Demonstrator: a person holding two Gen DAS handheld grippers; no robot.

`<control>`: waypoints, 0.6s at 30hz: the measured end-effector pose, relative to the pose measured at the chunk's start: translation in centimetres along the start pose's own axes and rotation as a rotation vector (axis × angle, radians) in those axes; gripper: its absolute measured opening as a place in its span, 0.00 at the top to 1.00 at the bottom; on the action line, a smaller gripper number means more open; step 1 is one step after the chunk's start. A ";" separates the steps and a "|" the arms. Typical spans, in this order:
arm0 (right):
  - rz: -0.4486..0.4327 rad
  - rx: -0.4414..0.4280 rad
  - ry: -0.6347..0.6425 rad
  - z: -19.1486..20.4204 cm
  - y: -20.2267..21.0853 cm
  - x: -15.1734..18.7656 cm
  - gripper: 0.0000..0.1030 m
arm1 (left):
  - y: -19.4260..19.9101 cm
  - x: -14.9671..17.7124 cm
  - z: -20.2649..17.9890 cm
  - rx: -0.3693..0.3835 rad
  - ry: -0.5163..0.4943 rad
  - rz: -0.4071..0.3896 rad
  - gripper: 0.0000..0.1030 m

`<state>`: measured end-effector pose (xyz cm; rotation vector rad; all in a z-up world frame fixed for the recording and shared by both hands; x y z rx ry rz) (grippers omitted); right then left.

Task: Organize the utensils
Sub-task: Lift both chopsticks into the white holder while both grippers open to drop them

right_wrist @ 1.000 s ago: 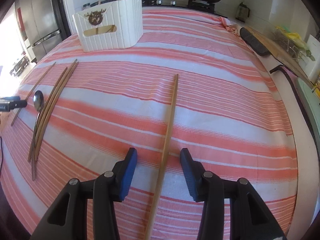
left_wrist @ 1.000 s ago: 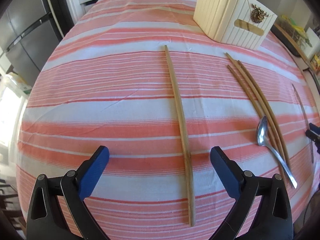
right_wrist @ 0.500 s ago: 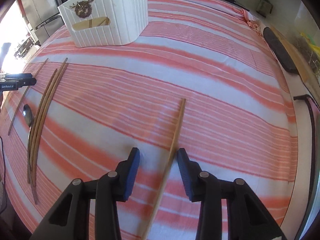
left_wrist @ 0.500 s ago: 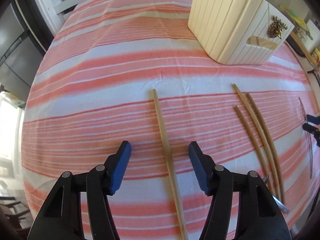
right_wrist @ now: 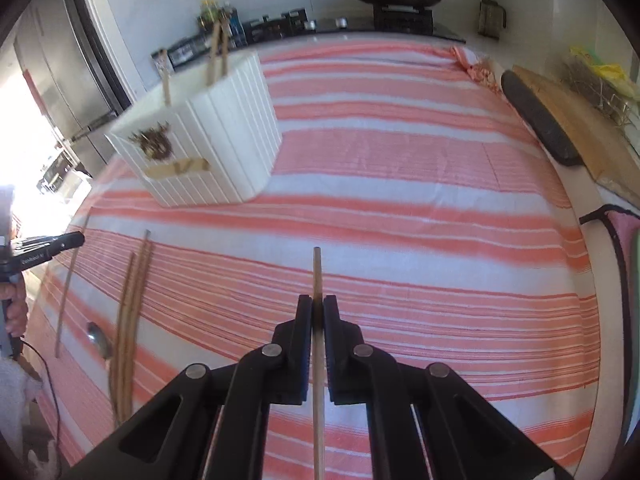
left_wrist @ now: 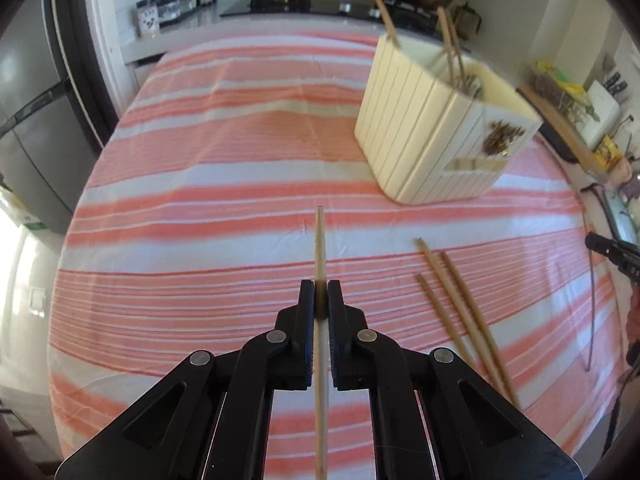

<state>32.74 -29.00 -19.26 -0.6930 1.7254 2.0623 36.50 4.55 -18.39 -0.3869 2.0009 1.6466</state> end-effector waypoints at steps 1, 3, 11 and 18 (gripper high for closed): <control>-0.035 -0.017 0.006 0.6 1.6 -0.3 0.94 | 1.4 -0.2 -0.2 0.014 0.001 -0.030 0.96; -0.098 -0.045 0.021 1.7 4.8 -0.7 0.94 | 4.5 -0.4 -0.4 0.043 0.002 -0.092 0.96; -0.298 -0.091 0.073 5.8 13.5 -2.3 0.94 | 13.3 -1.2 -0.6 0.113 0.016 -0.293 0.96; -0.463 -0.089 0.105 7.9 17.2 -4.5 0.94 | 16.4 -2.5 -0.8 0.129 0.017 -0.379 0.96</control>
Point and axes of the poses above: each gripper's, at about its wrist camera, not at the fingertips, and y roughly against the way its jaws point, z to its left, x to its underside, the point moved 6 cm from there along -y, roughly the way its jaws point
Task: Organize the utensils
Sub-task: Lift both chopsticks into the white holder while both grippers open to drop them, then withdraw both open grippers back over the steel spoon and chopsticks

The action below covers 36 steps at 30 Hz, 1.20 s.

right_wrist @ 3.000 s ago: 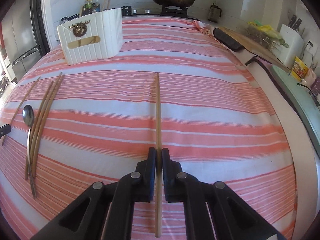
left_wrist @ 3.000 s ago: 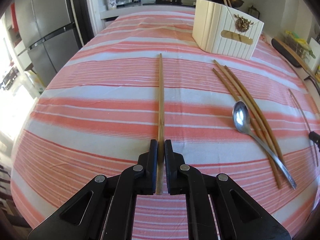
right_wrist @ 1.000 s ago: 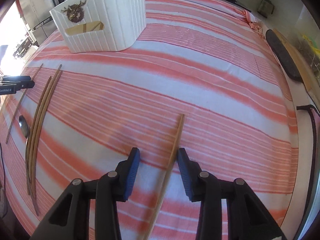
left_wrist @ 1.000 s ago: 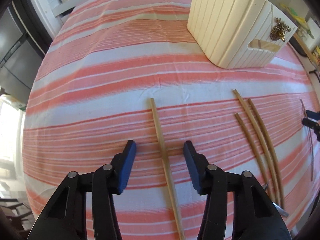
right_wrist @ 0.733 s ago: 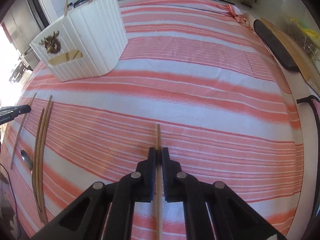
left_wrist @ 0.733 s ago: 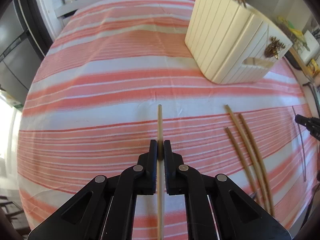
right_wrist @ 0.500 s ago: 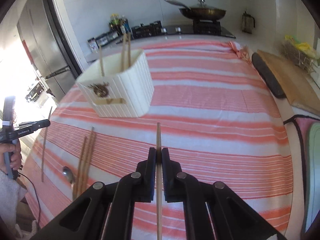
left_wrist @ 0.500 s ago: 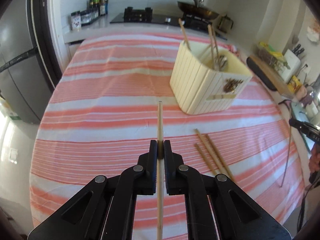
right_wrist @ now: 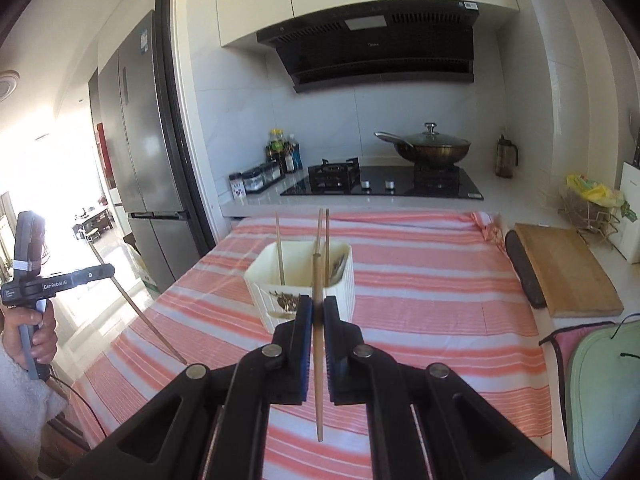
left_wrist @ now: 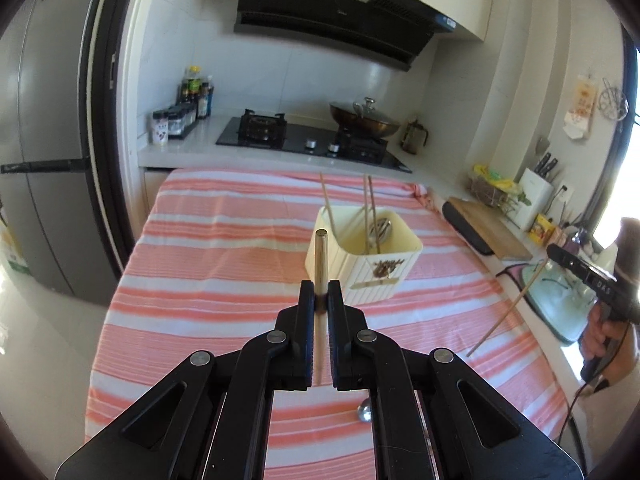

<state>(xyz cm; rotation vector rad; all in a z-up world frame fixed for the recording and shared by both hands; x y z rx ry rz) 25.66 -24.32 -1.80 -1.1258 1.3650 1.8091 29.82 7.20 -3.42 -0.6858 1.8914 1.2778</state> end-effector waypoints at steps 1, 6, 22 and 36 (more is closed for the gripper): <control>-0.009 -0.002 0.004 0.1 0.0 -0.5 0.94 | 0.3 -0.3 -0.1 0.001 -0.002 -0.007 0.96; -0.009 0.020 0.036 0.2 -0.9 -2.0 0.94 | 1.2 -2.2 -0.4 0.004 -0.007 -0.053 0.96; -0.327 0.041 0.205 3.7 -8.1 -13.0 0.94 | -9.1 -13.6 -4.5 -0.017 0.037 -0.136 0.96; 0.156 -0.125 0.064 2.6 -25.7 -5.8 0.92 | -21.4 -8.2 -5.0 0.022 0.059 0.215 0.94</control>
Point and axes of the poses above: each gripper's, at about its wrist camera, not at the fingertips, and y roughly against the way its jaws point, z to its left, x to its underside, the point moved 6 cm from there along -y, roughly the way its jaws point
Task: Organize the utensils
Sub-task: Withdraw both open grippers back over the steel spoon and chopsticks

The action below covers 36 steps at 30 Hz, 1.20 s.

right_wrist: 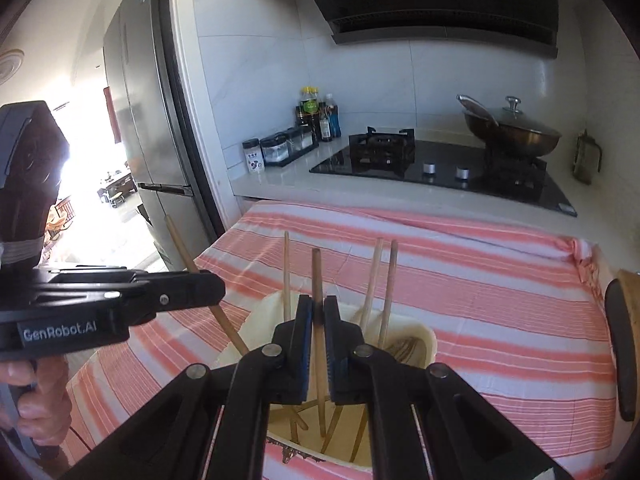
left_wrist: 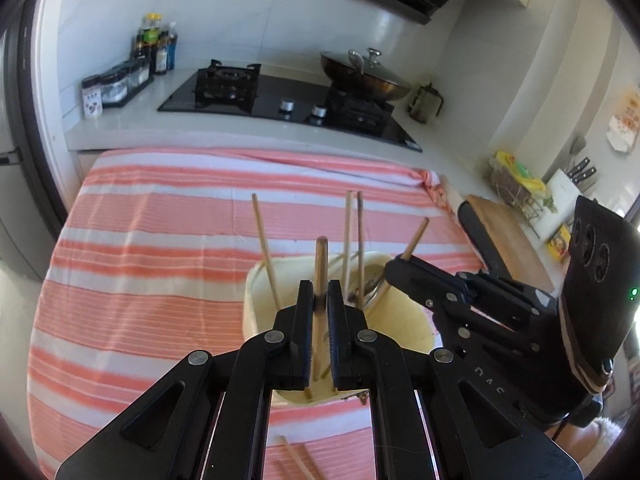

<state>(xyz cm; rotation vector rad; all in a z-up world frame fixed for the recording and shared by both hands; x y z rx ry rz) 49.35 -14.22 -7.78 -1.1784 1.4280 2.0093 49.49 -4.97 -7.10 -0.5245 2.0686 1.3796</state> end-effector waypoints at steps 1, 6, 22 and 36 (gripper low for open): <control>0.005 0.001 -0.013 0.0 -0.4 0.0 0.91 | -0.1 0.2 0.0 -0.002 0.001 0.004 0.87; -0.043 -0.023 -0.072 0.0 1.5 0.3 0.59 | 1.9 1.6 0.5 0.007 0.000 -0.021 0.40; 0.210 0.227 -0.156 -3.4 15.9 29.7 0.59 | 8.2 26.8 6.1 -0.111 0.196 0.096 0.23; 0.211 0.313 -0.182 -1.4 17.2 33.1 0.57 | 7.4 29.6 0.1 -0.131 0.106 0.075 0.20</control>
Point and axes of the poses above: each gripper's, at about its wrist camera, not at the fingertips, and y roughly against the way its jaws point, z to its left, x to its underside, the point moved 6 cm from there along -y, roughly the way its jaws point
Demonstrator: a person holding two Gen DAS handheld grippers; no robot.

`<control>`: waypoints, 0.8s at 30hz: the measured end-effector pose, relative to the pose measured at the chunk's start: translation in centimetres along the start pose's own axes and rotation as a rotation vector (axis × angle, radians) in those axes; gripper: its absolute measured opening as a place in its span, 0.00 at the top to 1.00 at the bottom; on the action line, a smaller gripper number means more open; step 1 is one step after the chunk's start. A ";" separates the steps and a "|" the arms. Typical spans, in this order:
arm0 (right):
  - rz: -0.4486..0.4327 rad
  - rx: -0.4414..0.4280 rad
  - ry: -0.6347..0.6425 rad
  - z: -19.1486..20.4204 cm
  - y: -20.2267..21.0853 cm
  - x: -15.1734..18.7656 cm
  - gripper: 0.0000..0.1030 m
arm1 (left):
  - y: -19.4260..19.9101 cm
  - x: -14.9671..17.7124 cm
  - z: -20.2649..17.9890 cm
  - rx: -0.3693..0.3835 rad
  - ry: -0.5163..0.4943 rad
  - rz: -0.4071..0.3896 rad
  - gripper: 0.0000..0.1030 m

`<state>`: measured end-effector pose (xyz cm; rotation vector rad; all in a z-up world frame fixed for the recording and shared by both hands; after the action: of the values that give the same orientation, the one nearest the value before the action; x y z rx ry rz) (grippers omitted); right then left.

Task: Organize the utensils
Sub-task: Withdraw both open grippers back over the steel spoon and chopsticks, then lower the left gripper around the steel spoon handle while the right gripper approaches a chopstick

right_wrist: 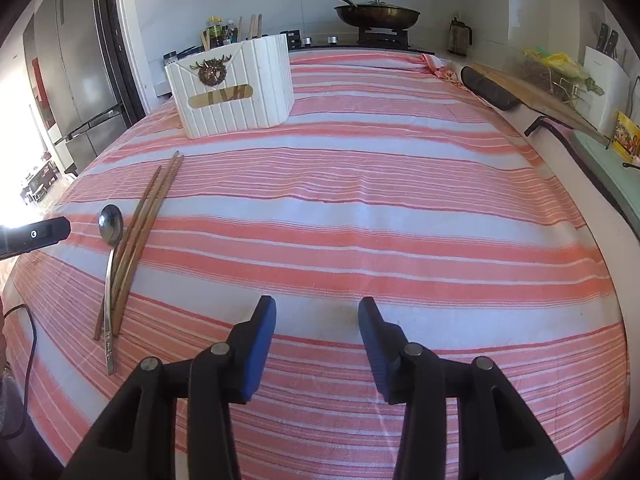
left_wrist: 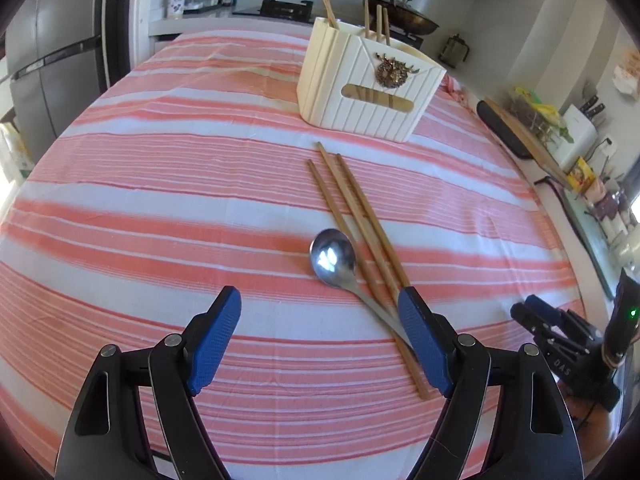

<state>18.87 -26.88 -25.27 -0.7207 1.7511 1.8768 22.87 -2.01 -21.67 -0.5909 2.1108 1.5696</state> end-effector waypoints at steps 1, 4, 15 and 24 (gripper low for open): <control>0.005 0.005 -0.001 0.0 -0.1 0.0 0.57 | -0.1 0.2 0.2 -0.005 0.011 0.002 0.20; 0.005 0.017 0.002 0.1 -0.3 0.1 0.57 | -0.4 0.7 0.5 -0.016 0.036 0.009 0.20; 0.000 0.018 -0.001 0.1 -0.3 0.3 0.56 | -1.8 1.8 0.3 -0.050 0.075 0.024 0.20; 0.001 0.024 0.007 0.2 -0.4 0.3 0.54 | -1.6 1.9 0.3 -0.080 0.070 0.008 0.20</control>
<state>18.90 -26.71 -25.75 -0.7183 1.7756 1.8534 22.29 -2.27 -24.10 -0.6752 2.1112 1.6668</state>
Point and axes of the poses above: each gripper's, at about its wrist camera, not at the fingertips, and y roughly against the way its jaws point, z to its left, x to its underside, the point moved 6 cm from there along -y, roughly the way its jaws point
